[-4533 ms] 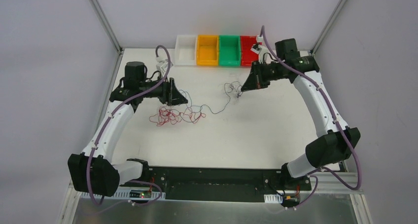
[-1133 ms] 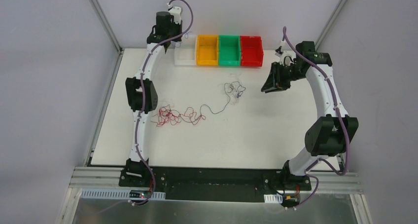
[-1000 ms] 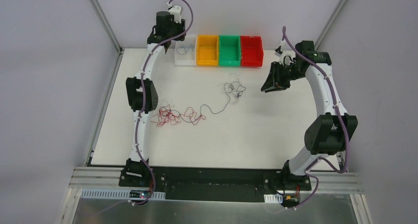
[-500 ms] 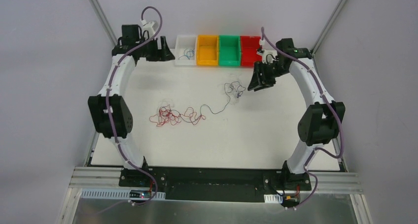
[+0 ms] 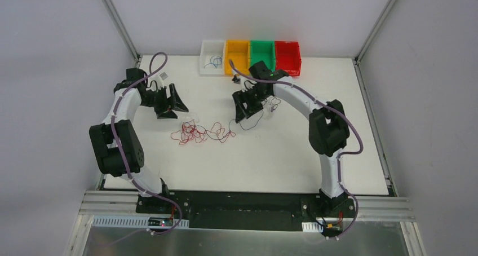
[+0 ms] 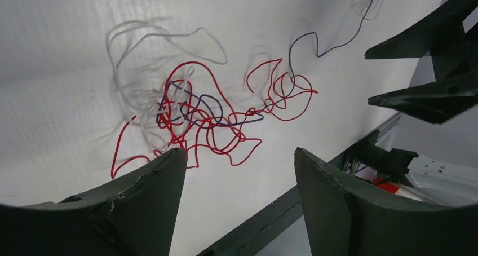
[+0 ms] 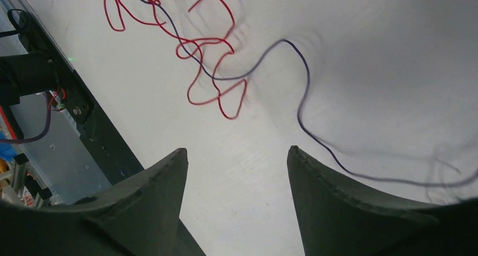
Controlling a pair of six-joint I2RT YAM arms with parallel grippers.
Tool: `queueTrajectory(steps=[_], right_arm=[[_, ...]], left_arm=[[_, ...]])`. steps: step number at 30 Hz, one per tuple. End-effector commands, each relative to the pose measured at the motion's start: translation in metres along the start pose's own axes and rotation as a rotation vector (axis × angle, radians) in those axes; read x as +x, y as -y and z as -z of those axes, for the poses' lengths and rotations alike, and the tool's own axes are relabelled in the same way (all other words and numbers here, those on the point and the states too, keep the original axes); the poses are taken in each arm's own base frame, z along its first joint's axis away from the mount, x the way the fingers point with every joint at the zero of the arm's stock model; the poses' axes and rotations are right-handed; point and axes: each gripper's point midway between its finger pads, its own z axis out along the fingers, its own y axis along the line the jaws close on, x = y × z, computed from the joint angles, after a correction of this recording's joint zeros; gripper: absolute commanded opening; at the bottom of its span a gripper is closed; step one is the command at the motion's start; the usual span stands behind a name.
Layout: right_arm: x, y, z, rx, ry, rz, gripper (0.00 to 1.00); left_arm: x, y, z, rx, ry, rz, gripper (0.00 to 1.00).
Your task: Untangle the cables
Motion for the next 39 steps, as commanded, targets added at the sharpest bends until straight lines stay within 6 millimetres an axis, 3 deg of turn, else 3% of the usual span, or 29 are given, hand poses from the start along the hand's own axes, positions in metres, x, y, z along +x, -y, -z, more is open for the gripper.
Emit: queueTrajectory(steps=[1, 7, 13, 18, 21, 25, 29, 31, 35, 37, 39], right_arm=[[-0.043, -0.035, -0.033, -0.024, 0.107, 0.083, 0.69], [-0.069, -0.079, -0.069, -0.1, 0.165, 0.063, 0.71], [-0.079, -0.113, -0.106, -0.108, 0.186, 0.087, 0.84], [-0.075, -0.117, -0.142, -0.062, 0.172, 0.076, 0.85], [-0.07, -0.11, -0.157, -0.04, 0.17, 0.067, 0.81], [-0.057, -0.096, -0.169, -0.01, 0.151, 0.053, 0.68], [-0.043, -0.092, -0.171, -0.026, 0.122, 0.051, 0.37], [-0.037, -0.092, -0.167, -0.038, 0.108, 0.054, 0.23], [-0.025, -0.081, -0.146, -0.03, 0.089, 0.063, 0.0], [-0.015, -0.071, -0.13, -0.023, 0.073, 0.043, 0.0], [-0.002, -0.06, -0.113, -0.011, 0.051, 0.027, 0.0]], left_arm=[[0.019, -0.013, 0.011, -0.062, -0.032, 0.01, 0.68], [-0.003, -0.037, -0.013, -0.065, -0.07, 0.071, 0.54], [-0.014, -0.059, -0.029, -0.088, -0.067, 0.101, 0.54], [-0.013, -0.07, -0.042, -0.089, -0.087, 0.12, 0.6], [-0.014, -0.077, -0.049, -0.087, -0.097, 0.125, 0.61], [-0.011, -0.08, -0.062, -0.085, -0.121, 0.132, 0.62], [0.013, -0.08, -0.079, -0.083, -0.192, 0.148, 0.57], [0.021, -0.074, -0.086, -0.066, -0.216, 0.146, 0.48], [0.022, -0.061, -0.084, -0.037, -0.2, 0.156, 0.13], [0.017, -0.061, -0.076, -0.058, -0.168, 0.135, 0.0], [0.007, -0.064, -0.065, -0.079, -0.121, 0.115, 0.0]])
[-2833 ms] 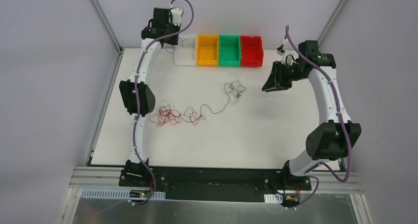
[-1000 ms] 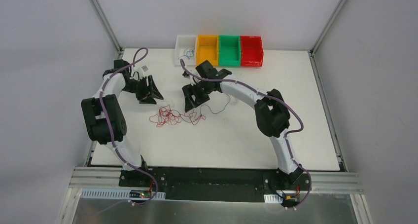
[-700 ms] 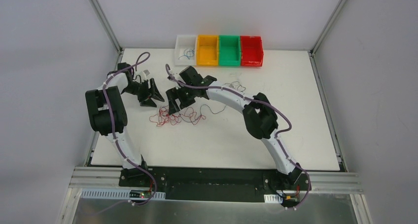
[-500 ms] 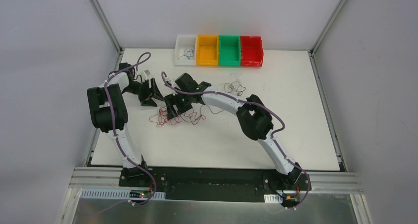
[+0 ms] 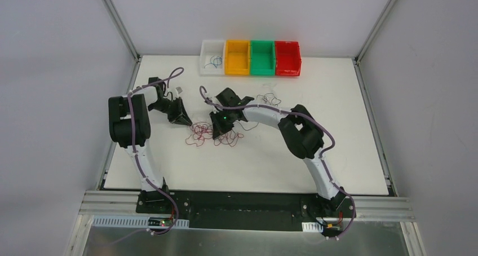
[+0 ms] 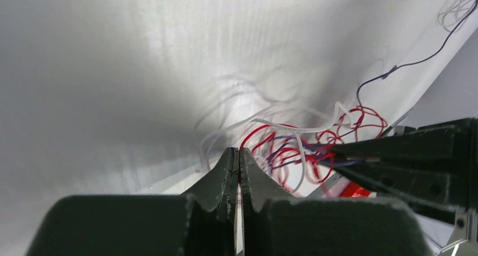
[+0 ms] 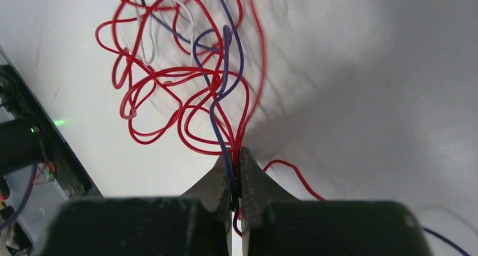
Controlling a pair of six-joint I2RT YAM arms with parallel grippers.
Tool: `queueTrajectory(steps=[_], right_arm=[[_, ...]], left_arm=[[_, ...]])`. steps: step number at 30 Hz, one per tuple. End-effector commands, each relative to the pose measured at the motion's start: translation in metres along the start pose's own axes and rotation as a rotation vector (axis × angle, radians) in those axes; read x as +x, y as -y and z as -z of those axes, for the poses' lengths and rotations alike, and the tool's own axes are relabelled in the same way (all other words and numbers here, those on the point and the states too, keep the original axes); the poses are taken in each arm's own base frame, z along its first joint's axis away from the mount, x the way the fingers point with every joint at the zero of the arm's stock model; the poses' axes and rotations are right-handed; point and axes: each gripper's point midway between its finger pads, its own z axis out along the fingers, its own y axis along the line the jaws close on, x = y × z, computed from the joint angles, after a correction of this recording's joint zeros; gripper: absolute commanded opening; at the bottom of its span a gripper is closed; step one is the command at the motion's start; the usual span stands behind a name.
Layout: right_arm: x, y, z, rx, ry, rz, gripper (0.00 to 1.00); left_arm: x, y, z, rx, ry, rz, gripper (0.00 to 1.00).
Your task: Untangle the cables
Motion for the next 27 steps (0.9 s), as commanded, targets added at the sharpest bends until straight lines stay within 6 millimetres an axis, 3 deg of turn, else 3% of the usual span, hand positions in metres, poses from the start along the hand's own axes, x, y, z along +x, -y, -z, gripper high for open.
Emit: queueTrajectory(steps=[1, 11, 12, 14, 15, 16, 18, 19, 20, 27], right_arm=[[0.012, 0.012, 0.059, 0.018, -0.013, 0.006, 0.0], [0.126, 0.059, 0.145, 0.1, -0.242, -0.012, 0.0], [0.134, 0.063, 0.154, 0.106, -0.25, -0.021, 0.0], [0.144, 0.069, 0.165, 0.109, -0.258, -0.034, 0.0], [0.147, 0.07, 0.167, 0.109, -0.26, -0.031, 0.0], [0.147, 0.07, 0.168, 0.104, -0.259, -0.024, 0.0], [0.143, 0.068, 0.166, 0.09, -0.253, -0.024, 0.0], [0.141, 0.069, 0.164, 0.088, -0.252, -0.03, 0.0], [0.138, 0.07, 0.162, 0.088, -0.25, -0.03, 0.0], [0.146, 0.083, 0.159, 0.121, -0.268, 0.02, 0.0]], left_arm=[[-0.017, 0.004, 0.037, -0.021, 0.127, -0.027, 0.0], [-0.062, -0.036, 0.096, -0.108, 0.309, 0.004, 0.0], [-0.067, -0.036, 0.101, -0.099, 0.321, -0.003, 0.0], [-0.068, -0.016, 0.101, -0.007, 0.305, -0.068, 0.0], [-0.065, -0.004, 0.097, 0.036, 0.291, -0.105, 0.0], [-0.061, 0.012, 0.092, 0.082, 0.272, -0.138, 0.1], [-0.05, 0.044, 0.07, 0.164, 0.205, -0.211, 0.49], [-0.043, 0.06, 0.058, 0.195, 0.167, -0.246, 0.65], [-0.037, 0.073, 0.046, 0.214, 0.13, -0.276, 0.72], [-0.013, 0.147, -0.041, 0.291, -0.034, -0.472, 0.76]])
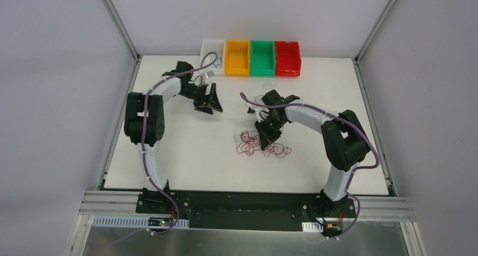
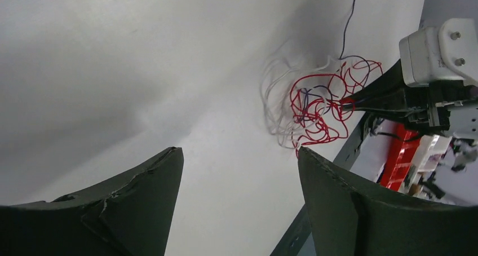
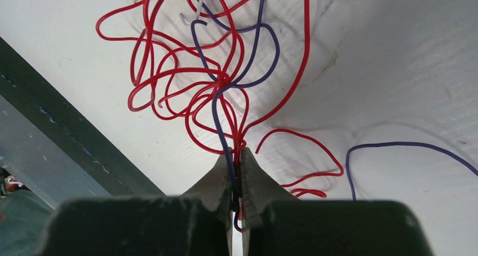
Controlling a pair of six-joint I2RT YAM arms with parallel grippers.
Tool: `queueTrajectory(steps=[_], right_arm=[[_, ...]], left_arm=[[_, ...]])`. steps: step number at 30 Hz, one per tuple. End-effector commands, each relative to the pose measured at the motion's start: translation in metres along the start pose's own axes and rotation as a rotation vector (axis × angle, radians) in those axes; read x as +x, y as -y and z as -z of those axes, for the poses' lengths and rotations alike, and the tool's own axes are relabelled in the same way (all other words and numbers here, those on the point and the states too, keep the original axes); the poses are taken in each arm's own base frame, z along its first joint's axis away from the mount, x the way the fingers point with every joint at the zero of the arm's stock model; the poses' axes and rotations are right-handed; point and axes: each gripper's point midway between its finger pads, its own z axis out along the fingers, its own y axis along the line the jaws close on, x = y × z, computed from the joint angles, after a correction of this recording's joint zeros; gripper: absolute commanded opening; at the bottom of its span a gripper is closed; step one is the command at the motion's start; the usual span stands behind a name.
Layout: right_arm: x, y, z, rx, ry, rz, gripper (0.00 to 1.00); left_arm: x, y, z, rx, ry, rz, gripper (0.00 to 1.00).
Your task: Untangle the cables
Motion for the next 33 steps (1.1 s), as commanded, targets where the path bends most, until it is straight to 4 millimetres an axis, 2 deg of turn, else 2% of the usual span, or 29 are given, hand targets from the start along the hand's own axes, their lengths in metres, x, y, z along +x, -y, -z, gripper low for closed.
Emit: queueTrajectory(steps=[1, 5, 9, 12, 15, 18, 20, 23, 24, 26, 28, 30, 33], right_arm=[[0.003, 0.005, 0.0, 0.018, -0.004, 0.061, 0.0], [0.007, 0.008, -0.002, 0.023, -0.013, 0.057, 0.0], [0.007, 0.01, -0.002, 0.025, -0.01, 0.051, 0.0], [0.006, 0.014, 0.0, 0.027, -0.002, 0.034, 0.0], [0.008, 0.018, 0.003, 0.027, 0.005, 0.017, 0.0], [0.01, 0.02, 0.005, 0.029, 0.008, 0.006, 0.0], [0.012, 0.021, 0.006, 0.031, 0.009, -0.002, 0.0], [0.02, 0.022, 0.011, 0.04, 0.001, -0.008, 0.0], [0.025, 0.023, 0.013, 0.048, -0.004, -0.007, 0.0], [0.035, 0.027, 0.018, 0.065, -0.015, -0.01, 0.0], [0.047, 0.034, 0.024, 0.085, -0.031, -0.013, 0.0], [0.062, 0.04, 0.031, 0.1, -0.049, -0.032, 0.0], [0.083, 0.051, 0.044, 0.128, -0.077, -0.051, 0.0]], left_arm=[[-0.005, 0.038, -0.05, 0.111, -0.054, -0.126, 0.76], [0.001, 0.055, -0.101, 0.155, -0.119, -0.132, 0.76], [0.015, 0.072, -0.134, 0.212, -0.176, -0.136, 0.75], [0.033, 0.084, -0.145, 0.263, -0.221, -0.094, 0.74], [0.059, 0.083, -0.146, 0.283, -0.257, -0.029, 0.7], [0.076, 0.072, -0.144, 0.25, -0.273, 0.01, 0.57], [0.078, 0.07, -0.14, 0.246, -0.272, 0.028, 0.36], [0.063, 0.066, -0.125, 0.23, -0.226, 0.066, 0.04], [0.05, 0.061, -0.114, 0.215, -0.186, 0.078, 0.0], [0.023, 0.053, -0.085, 0.189, -0.091, 0.096, 0.0], [-0.001, 0.035, -0.05, 0.153, 0.003, 0.125, 0.0], [-0.018, 0.009, -0.014, 0.083, 0.08, 0.135, 0.0], [-0.028, -0.035, 0.041, -0.037, 0.139, 0.169, 0.0]])
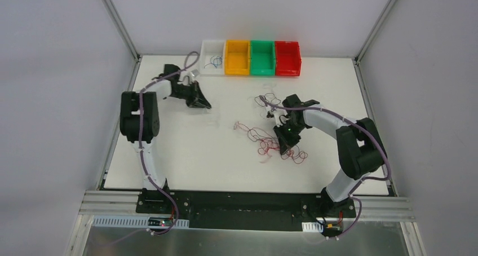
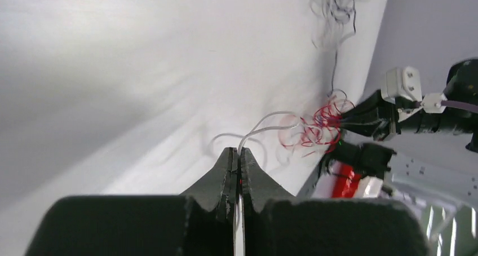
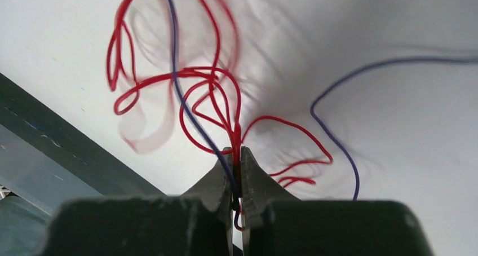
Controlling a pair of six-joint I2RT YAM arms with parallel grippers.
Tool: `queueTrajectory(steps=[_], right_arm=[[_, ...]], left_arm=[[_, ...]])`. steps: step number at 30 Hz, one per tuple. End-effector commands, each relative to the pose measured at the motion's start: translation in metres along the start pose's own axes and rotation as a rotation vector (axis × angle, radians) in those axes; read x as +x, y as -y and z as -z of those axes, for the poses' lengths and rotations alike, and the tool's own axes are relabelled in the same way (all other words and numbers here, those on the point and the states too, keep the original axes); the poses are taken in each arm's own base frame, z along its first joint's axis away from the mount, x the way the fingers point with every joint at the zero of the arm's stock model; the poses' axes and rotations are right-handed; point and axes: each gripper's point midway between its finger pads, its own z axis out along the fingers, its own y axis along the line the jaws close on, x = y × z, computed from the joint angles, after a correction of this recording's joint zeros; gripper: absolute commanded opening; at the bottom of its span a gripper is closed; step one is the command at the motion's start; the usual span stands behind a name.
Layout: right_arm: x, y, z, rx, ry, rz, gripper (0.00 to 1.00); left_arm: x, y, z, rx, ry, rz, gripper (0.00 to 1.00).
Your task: Untangle the cables
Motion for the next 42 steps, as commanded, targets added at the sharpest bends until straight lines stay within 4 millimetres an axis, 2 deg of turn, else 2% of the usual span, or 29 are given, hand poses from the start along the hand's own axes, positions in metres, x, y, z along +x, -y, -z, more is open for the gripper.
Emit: queueTrajectory(steps=[1, 3, 7, 11, 18, 24, 29, 31, 34, 37, 39, 42], right_arm=[[0.037, 0.019, 0.026, 0.06, -0.05, -0.001, 0.0], [0.045, 0.026, 0.035, 0.074, -0.054, -0.01, 0.0], [0.057, 0.038, 0.049, 0.101, -0.06, -0.028, 0.0], [0.06, 0.047, 0.056, 0.119, -0.06, -0.038, 0.0], [0.057, 0.054, 0.062, 0.133, -0.062, -0.042, 0.0], [0.077, 0.066, 0.07, 0.152, -0.08, -0.036, 0.0], [0.083, 0.072, 0.078, 0.151, -0.065, -0.057, 0.0], [0.082, 0.072, 0.08, 0.15, -0.054, -0.062, 0.0], [0.074, 0.067, 0.083, 0.132, -0.024, -0.077, 0.0], [0.063, 0.063, 0.087, 0.11, 0.012, -0.109, 0.0], [0.061, 0.064, 0.088, 0.112, 0.01, -0.117, 0.0], [0.071, 0.068, 0.091, 0.128, -0.02, -0.095, 0.0]], left_arm=[[-0.04, -0.03, 0.102, -0.174, 0.166, -0.02, 0.0], [-0.057, -0.047, 0.14, -0.224, 0.24, 0.001, 0.0], [-0.083, -0.067, 0.208, -0.295, 0.376, 0.007, 0.0], [-0.092, -0.076, 0.246, -0.337, 0.439, 0.014, 0.0], [-0.093, -0.09, 0.276, -0.444, 0.469, 0.008, 0.0], [-0.086, -0.127, 0.315, -0.55, 0.511, 0.064, 0.0], [-0.066, -0.159, 0.315, -0.622, 0.444, 0.062, 0.0], [-0.06, -0.166, 0.311, -0.628, 0.424, 0.07, 0.0], [-0.06, -0.15, 0.303, -0.556, 0.438, 0.072, 0.0], [-0.072, -0.119, 0.302, -0.488, 0.48, 0.062, 0.0], [-0.081, -0.105, 0.312, -0.5, 0.515, 0.039, 0.0], [-0.089, -0.111, 0.337, -0.6, 0.546, 0.003, 0.0]])
